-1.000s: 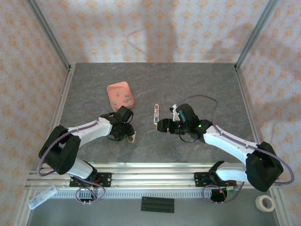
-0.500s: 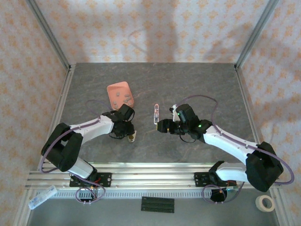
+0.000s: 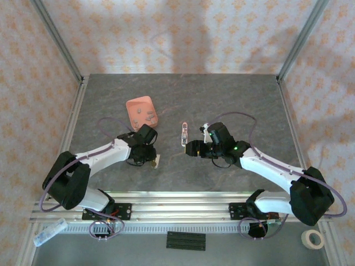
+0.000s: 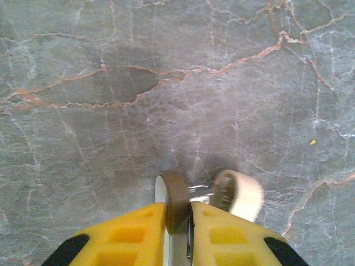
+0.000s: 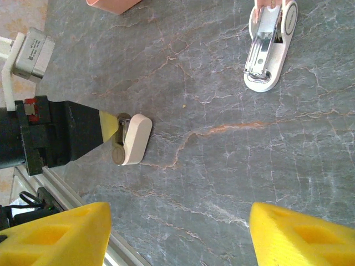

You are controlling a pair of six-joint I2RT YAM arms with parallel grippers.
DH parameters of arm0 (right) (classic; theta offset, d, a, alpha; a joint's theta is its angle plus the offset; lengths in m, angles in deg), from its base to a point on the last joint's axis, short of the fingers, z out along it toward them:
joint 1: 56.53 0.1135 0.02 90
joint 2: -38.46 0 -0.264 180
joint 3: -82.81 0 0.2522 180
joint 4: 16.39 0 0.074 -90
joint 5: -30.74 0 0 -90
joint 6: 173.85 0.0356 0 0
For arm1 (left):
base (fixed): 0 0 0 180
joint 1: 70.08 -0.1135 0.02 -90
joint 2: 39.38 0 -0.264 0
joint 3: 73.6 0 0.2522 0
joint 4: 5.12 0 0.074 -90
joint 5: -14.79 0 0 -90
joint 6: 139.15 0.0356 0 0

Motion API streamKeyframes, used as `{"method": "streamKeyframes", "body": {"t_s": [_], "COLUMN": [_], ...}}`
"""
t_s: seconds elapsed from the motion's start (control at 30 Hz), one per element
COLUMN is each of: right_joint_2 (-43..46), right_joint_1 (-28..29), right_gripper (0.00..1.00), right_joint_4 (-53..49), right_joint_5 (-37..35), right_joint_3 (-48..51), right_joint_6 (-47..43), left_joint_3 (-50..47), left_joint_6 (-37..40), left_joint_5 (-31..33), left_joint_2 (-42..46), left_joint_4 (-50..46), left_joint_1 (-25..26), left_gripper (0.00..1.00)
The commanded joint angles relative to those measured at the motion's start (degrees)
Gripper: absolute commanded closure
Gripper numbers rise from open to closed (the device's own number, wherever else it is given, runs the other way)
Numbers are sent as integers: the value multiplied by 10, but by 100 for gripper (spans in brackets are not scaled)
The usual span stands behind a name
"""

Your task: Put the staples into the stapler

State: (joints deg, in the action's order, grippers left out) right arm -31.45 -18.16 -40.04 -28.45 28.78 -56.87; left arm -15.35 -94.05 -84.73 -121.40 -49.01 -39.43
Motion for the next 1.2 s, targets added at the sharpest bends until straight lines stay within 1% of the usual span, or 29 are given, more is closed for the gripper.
{"method": "streamKeyframes", "body": {"t_s": [0.0, 0.23, 0.33, 0.37, 0.4, 0.5, 0.63, 0.7, 0.9, 1.0, 1.1, 1.17], "right_joint_2": [11, 0, -9, -14, -18, -42, -88, -122, -250, -307, -360, -386], "right_joint_1": [7, 13, 25, 29, 37, 66, 111, 135, 199, 214, 215, 214], "right_gripper": [34, 34, 34, 34, 34, 34, 34, 34, 33, 32, 33, 35], "right_joint_4": [8, 45, 46, 42, 37, 7, -31, -56, -153, -168, -181, -188], "right_joint_5": [-7, 10, 5, -1, -9, -39, -85, -110, -205, -213, -203, -204], "right_joint_3": [0, 3, -5, -8, -15, -45, -93, -126, -246, -287, -330, -356], "right_joint_6": [6, 37, 42, 45, 46, 45, 47, 50, 73, 76, 78, 82], "left_joint_3": [-12, -14, -21, -24, -24, -33, -49, -64, -141, -176, -197, -204], "left_joint_6": [9, 14, 10, 9, 4, -4, -7, -13, -50, -62, -59, -53], "left_joint_5": [28, 42, 45, 47, 50, 63, 79, 83, 93, 93, 85, 77], "left_joint_2": [12, 31, 45, 50, 58, 89, 133, 157, 270, 330, 372, 386], "left_joint_4": [-4, 0, 1, 0, 0, 5, 1, -2, 14, 21, 24, 24], "left_joint_1": [3, 9, 9, 9, 9, 7, -5, -19, -85, -127, -164, -178], "left_gripper": [85, 86, 84, 82, 77, 65, 58, 51, 40, 36, 35, 35]}}
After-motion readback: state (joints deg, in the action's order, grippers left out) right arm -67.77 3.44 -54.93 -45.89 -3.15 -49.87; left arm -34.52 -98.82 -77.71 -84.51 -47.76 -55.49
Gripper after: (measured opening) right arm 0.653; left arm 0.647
